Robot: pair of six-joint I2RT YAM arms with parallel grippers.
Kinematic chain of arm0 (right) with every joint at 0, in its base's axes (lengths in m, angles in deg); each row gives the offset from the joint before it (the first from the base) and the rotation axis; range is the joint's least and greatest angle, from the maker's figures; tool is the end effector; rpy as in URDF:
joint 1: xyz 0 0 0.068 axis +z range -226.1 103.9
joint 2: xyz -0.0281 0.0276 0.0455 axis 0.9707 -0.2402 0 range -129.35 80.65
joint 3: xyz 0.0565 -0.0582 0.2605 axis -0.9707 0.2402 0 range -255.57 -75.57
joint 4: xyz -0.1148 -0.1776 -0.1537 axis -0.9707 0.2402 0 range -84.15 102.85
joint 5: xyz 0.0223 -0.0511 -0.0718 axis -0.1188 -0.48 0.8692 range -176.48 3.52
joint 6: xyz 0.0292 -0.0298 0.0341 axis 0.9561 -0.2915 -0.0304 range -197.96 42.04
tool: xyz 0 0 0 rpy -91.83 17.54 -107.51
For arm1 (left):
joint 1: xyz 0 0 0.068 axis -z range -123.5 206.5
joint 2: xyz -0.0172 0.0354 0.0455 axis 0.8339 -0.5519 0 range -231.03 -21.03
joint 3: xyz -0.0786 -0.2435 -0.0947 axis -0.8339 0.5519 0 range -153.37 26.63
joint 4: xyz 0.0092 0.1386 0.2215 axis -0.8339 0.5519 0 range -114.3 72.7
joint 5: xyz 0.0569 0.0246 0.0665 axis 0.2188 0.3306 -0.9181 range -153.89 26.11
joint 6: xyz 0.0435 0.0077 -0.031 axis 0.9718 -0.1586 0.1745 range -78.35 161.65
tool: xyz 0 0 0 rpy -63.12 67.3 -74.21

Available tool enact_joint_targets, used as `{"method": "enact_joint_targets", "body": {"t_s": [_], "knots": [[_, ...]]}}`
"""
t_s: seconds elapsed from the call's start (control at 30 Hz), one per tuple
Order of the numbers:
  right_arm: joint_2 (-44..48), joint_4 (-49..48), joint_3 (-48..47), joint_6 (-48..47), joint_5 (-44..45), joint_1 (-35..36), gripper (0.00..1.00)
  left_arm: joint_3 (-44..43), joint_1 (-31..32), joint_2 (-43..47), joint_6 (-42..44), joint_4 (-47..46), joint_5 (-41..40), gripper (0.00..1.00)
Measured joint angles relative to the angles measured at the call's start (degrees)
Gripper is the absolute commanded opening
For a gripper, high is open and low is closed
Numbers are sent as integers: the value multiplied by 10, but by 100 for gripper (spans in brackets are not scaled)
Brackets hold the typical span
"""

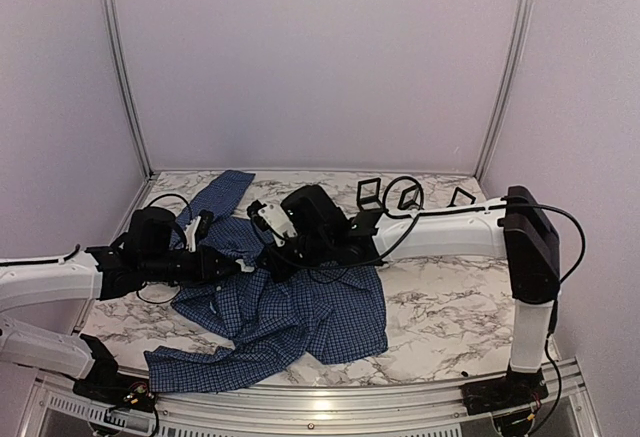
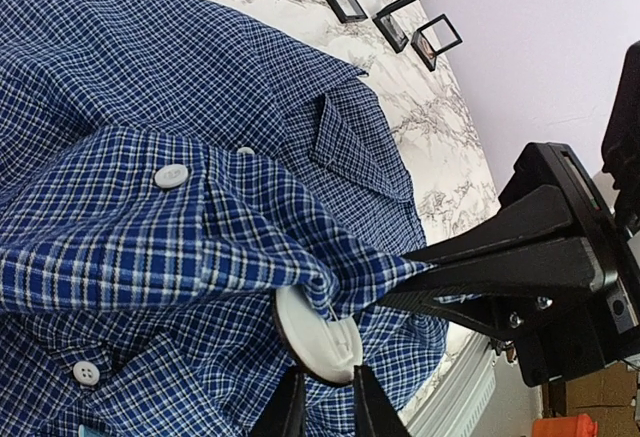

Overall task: Remove the brooch from the garment
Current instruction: Pick up the crumpled clothing from the center of the board, then pick up the brooch from the crumpled clothing.

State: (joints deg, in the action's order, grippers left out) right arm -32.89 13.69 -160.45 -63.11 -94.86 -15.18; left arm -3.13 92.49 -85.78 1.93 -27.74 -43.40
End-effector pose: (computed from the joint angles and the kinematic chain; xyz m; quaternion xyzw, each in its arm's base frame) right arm 0.2176 0.4019 0.2258 -0.3787 0.8067 0.3272 0.3143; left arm 0.1820 -0.1477 0.2047 0.0588 0.8612 -0.4174 0.2841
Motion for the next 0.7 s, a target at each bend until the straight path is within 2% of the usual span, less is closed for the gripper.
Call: {"method": "enact_joint_targets", "body": {"t_s": [0.03, 0.17, 0.4, 0.7], "knots": [[0, 1, -1, -1, 4, 2, 0, 0, 0, 0, -3, 0, 0, 25], [0, 7, -5, -6, 24, 12, 0, -4, 0, 0, -11, 8, -2, 26], [0, 12, -6, -15, 46, 21, 0, -20, -21, -6, -33, 16, 11, 24], [0, 12, -6, -17, 50, 21, 0, -19, -48, -36, -75, 14, 68, 24]]}}
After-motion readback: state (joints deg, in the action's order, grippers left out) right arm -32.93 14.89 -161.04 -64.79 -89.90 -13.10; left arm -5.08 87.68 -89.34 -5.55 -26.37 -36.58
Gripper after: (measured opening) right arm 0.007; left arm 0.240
